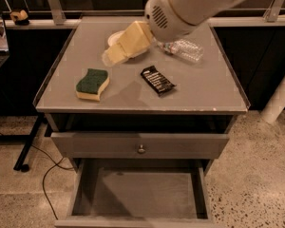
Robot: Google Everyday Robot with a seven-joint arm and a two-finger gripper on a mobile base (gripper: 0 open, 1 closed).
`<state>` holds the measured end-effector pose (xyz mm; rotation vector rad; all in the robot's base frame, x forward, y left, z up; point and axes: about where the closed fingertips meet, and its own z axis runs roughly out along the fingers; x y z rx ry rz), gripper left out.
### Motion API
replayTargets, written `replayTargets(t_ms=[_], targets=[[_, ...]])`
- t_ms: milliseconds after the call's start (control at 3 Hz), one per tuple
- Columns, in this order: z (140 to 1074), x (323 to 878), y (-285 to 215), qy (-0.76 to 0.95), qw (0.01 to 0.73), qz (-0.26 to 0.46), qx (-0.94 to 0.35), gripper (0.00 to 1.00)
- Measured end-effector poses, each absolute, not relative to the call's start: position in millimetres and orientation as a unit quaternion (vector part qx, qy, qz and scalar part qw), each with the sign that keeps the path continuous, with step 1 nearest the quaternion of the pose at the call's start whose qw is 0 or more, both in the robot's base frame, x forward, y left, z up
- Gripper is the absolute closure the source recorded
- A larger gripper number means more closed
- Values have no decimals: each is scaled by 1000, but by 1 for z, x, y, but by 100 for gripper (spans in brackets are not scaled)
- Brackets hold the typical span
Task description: Place sponge into middle drawer
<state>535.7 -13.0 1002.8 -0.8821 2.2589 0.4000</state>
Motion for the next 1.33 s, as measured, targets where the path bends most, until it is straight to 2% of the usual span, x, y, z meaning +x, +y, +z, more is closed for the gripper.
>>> replayTargets(t_ms=[667,1000,1333], targets=[[994,557,-33,888,324,54,-322,0],[989,556,-33,887,322,77,-321,0],[980,561,-15,875,315,139,-341,0]])
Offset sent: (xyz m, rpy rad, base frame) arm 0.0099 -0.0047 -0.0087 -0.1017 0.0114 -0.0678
